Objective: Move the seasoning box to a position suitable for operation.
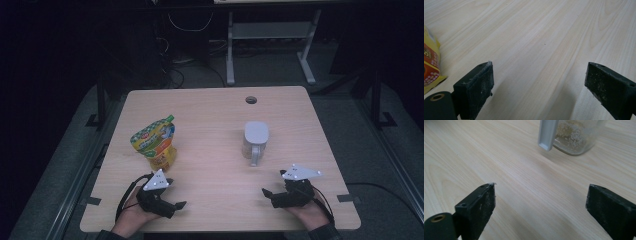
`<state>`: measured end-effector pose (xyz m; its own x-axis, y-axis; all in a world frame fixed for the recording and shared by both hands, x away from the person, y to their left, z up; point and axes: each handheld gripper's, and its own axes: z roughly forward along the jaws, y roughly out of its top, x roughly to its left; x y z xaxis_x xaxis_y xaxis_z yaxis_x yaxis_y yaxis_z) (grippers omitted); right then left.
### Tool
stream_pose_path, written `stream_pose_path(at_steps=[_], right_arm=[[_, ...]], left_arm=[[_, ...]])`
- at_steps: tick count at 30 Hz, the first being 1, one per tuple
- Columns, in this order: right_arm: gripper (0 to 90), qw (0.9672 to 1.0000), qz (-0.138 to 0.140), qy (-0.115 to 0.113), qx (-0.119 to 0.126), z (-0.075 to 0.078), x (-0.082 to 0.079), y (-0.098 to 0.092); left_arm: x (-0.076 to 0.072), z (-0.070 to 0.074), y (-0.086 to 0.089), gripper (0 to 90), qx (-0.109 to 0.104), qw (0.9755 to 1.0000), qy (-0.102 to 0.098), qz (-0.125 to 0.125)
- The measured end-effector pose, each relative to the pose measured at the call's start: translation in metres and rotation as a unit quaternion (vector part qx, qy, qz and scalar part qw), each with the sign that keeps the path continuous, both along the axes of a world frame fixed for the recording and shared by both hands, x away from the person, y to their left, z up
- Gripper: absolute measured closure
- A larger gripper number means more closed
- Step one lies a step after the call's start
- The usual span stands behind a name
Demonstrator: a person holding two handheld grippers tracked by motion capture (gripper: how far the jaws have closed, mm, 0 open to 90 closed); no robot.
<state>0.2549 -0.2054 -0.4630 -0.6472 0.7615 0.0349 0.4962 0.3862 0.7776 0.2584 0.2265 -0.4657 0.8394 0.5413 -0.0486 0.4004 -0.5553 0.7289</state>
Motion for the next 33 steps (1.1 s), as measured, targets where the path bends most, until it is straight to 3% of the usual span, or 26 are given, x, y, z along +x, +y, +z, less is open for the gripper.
stream_pose_path(at_steps=[11,18,27,33], right_arm=[[15.6,0.9998,-0.020,0.005,-0.002,0.003,0.003,-0.004],[27.4,0.9993,-0.031,0.008,0.019,0.010,0.005,-0.005],[38.1,0.9982,-0.048,0.011,0.035,0.023,0.012,0.010],[46.0,0.9983,-0.040,-0.003,0.042,0.030,0.024,0.019]], left_arm=[[0.002,0.000,0.001,8.2,-0.004,0.9999,0.004,0.011],[0.000,0.001,-0.003,8.3,-0.009,0.9999,0.005,0.012],[-0.003,0.001,-0.004,8.4,-0.014,0.9999,0.006,0.001],[-0.005,0.001,-0.005,8.5,-0.015,0.9999,0.003,-0.002]])
